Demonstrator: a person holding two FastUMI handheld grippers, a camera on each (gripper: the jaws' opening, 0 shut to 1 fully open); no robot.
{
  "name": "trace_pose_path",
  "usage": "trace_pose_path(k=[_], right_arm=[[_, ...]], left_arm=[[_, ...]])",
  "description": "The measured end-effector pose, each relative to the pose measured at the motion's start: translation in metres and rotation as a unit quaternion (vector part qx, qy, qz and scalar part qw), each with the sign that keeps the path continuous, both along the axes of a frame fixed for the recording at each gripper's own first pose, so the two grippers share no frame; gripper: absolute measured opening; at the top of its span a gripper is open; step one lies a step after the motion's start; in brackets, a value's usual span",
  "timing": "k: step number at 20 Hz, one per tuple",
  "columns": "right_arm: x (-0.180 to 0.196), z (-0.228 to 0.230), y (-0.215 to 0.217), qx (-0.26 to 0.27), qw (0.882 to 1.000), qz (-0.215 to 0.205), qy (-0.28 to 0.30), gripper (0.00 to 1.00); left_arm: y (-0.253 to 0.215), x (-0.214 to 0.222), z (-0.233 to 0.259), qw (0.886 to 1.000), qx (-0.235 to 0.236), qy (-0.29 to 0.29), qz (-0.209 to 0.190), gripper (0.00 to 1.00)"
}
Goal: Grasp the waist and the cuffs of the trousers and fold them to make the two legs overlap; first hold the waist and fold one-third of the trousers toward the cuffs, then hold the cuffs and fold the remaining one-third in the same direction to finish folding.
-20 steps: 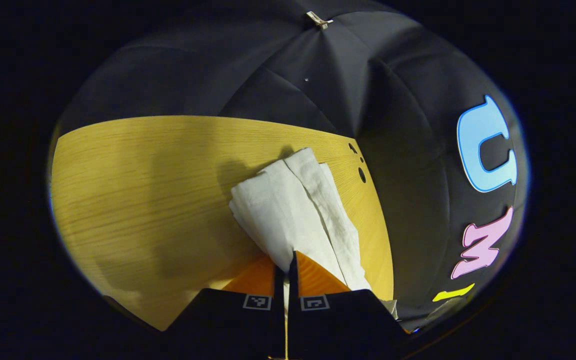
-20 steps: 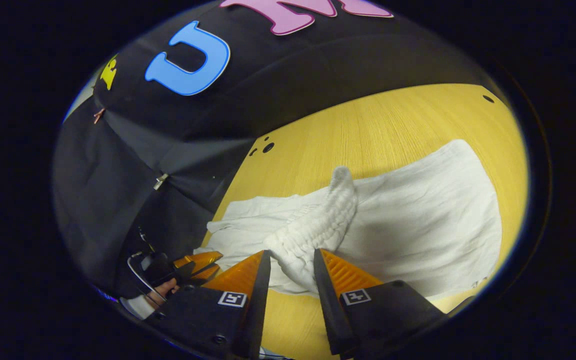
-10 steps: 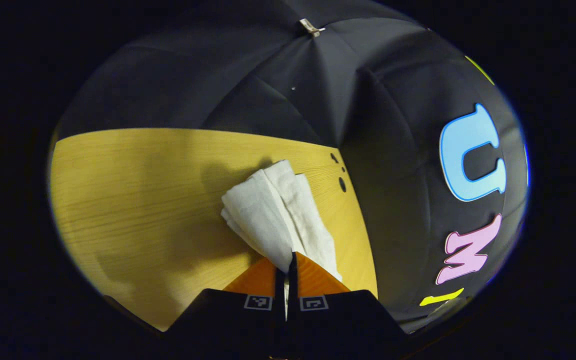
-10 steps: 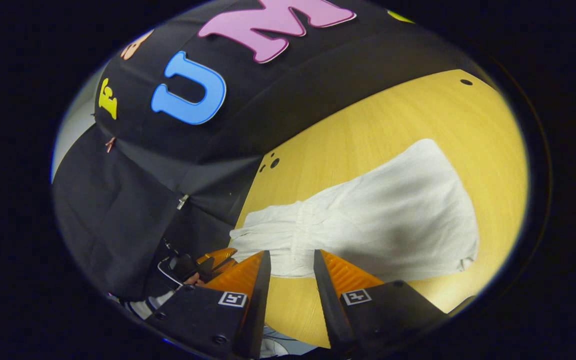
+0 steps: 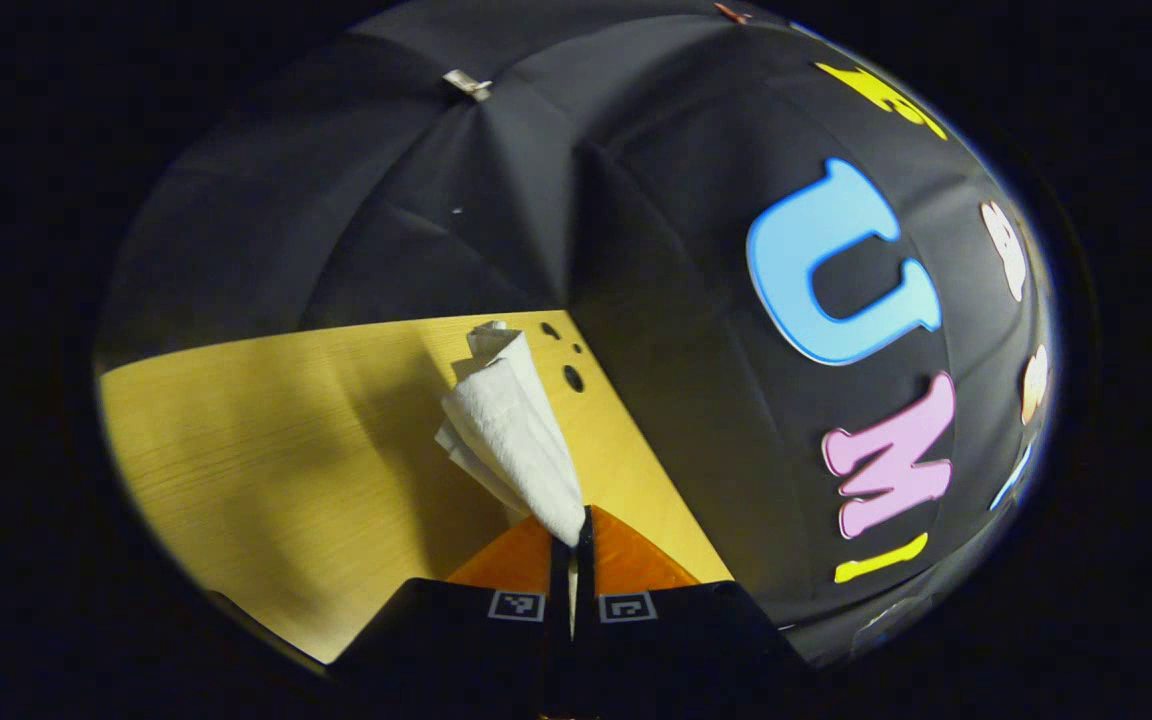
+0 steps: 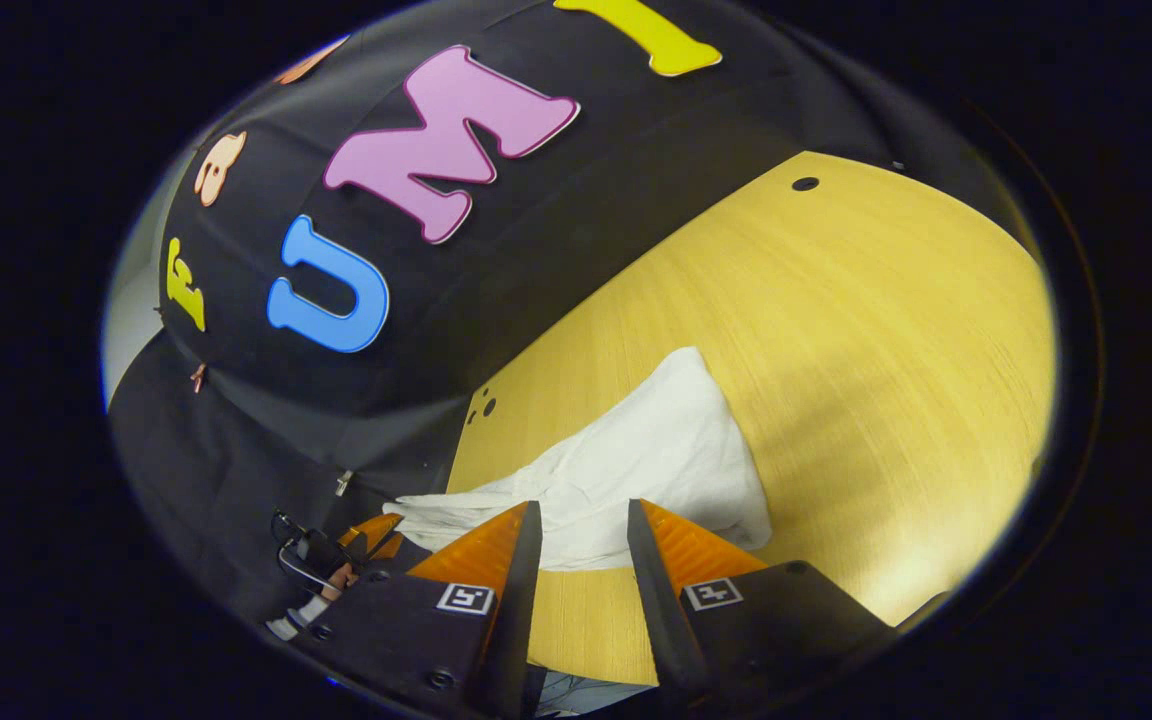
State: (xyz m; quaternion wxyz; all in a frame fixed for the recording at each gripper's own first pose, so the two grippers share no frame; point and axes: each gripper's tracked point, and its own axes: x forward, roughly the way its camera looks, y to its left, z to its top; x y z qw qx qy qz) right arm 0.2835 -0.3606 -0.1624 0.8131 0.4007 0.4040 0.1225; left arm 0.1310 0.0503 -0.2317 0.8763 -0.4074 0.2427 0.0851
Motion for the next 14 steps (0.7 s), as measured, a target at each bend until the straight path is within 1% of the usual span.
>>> trace_pose_path(k=[2,5,10,14], right_arm=[[-0.004,0.002,-0.018,-0.002,1.0,-0.017,-0.002,0.54],[-0.009,0.001,-0.041,-0.001,0.999,-0.041,0.0,0.54],[-0.017,-0.001,-0.068,-0.006,0.997,-0.079,0.006,0.54],[-0.025,0.0,-0.084,-0.003,0.995,-0.095,0.006,0.54]], left_arm=[[-0.031,0.012,0.017,0.998,0.029,-0.016,-0.045,0.05],[-0.082,0.022,0.033,0.991,0.067,-0.032,-0.115,0.05],[-0.169,0.027,0.037,0.973,0.094,-0.037,-0.207,0.05],[-0.228,0.02,0.019,0.957,0.107,-0.025,-0.268,0.05]])
